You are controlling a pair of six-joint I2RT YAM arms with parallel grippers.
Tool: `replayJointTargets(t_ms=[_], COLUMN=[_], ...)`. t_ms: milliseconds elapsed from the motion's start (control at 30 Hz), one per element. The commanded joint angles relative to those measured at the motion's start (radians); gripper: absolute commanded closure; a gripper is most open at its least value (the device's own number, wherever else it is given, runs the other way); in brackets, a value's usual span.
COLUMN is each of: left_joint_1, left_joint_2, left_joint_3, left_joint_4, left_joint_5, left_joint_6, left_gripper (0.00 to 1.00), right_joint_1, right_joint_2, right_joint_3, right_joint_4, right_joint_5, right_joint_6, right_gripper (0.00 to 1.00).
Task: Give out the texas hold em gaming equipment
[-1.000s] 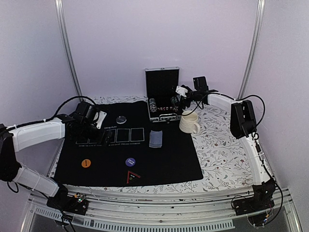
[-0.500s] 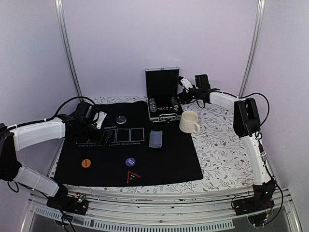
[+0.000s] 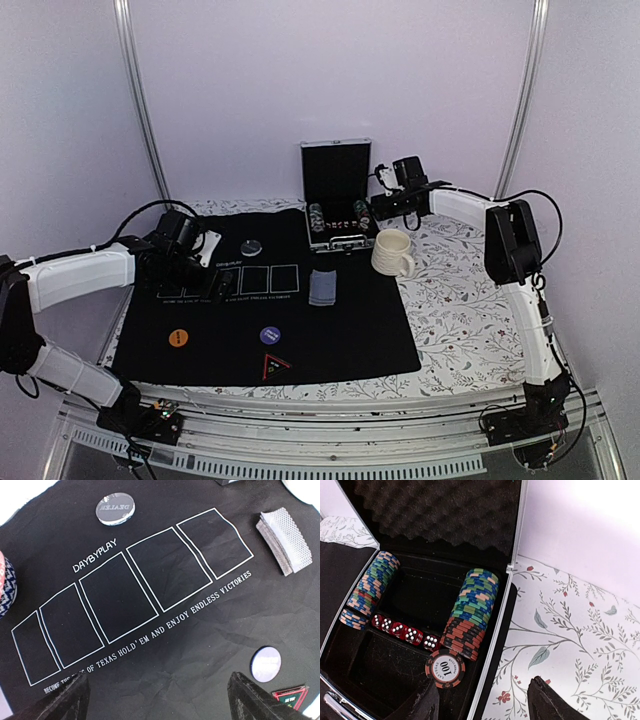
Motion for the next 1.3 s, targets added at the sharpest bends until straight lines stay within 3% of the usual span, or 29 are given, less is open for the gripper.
replayJointTargets(t_ms=[0, 333, 667, 900, 1267], left_joint_1=[0.014, 0.015, 0.022, 0.026, 0.030], left_joint_2=[-0.017, -0.017, -0.017, -0.019, -0.028], left_joint_3=[-0.002, -0.002, 0.000, 0.000, 0.000], left_joint_4=[0.011, 0.012, 0.011, 0.011, 0.011], left_joint_5=[0.017, 0.024, 0.034, 0.039, 0.044], left_joint_6=[-0.005, -0.007, -0.008, -0.008, -0.010], left_gripper=[0.02, 0.02, 0.02, 0.02, 0.02], right_joint_1=[0.003, 0.004, 0.004, 0.010, 0.025], right_joint_2=[0.034, 0.094, 0.109, 0.119, 0.093], right_joint_3=[-0.015, 0.007, 0.020, 0.018, 0.007], right_joint_4=[-0.066, -0.067, -0.079, -0.116, -0.188], right_joint_5=[0.031, -0.033, -0.055, -0.054, -0.042], right_joint_6=[0.059, 0.089, 0.111, 0.155, 0.190], right_gripper=[0.41, 0.48, 0.74, 0.75, 0.97])
